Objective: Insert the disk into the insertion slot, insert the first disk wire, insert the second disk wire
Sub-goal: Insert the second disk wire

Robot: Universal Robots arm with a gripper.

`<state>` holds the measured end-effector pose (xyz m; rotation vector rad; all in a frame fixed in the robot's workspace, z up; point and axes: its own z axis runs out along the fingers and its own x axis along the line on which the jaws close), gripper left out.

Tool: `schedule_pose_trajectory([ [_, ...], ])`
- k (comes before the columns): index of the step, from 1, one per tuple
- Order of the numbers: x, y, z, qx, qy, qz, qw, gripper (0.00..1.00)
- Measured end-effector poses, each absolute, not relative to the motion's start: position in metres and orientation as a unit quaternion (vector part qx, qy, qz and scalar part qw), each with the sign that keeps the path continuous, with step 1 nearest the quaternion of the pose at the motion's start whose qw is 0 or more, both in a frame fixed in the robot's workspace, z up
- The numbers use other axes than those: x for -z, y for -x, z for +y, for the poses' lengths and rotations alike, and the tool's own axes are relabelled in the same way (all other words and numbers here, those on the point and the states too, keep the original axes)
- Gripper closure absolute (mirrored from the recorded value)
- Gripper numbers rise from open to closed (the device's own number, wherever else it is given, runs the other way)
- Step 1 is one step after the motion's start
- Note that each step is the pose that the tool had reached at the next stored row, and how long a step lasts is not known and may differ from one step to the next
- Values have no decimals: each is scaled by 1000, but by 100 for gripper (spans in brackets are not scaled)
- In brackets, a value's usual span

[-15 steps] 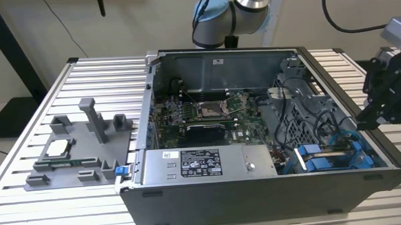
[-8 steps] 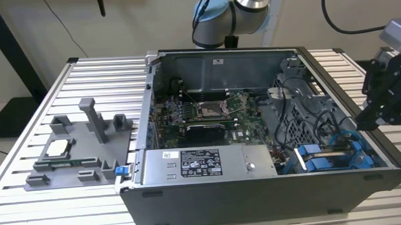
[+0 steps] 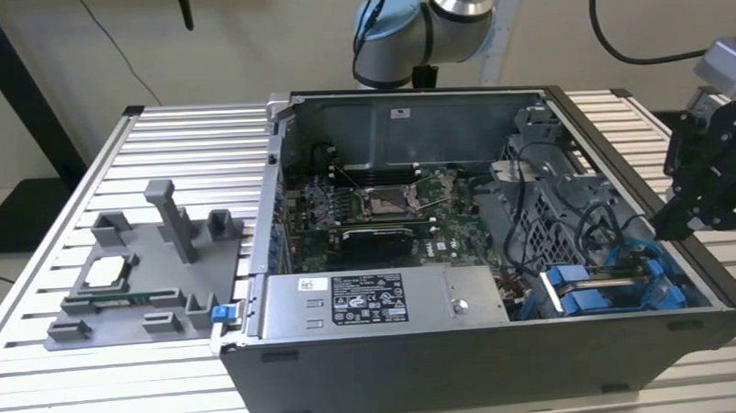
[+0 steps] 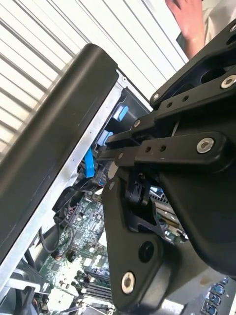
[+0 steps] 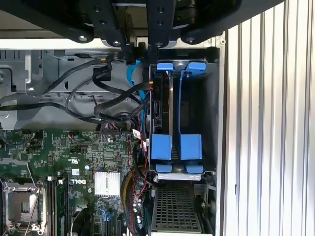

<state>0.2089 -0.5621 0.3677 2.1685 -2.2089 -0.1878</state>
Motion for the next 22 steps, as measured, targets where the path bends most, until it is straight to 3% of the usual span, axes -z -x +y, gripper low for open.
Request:
schedule_pose_trajectory([
  [22, -375, -200, -561, 62, -699, -712, 19, 100],
])
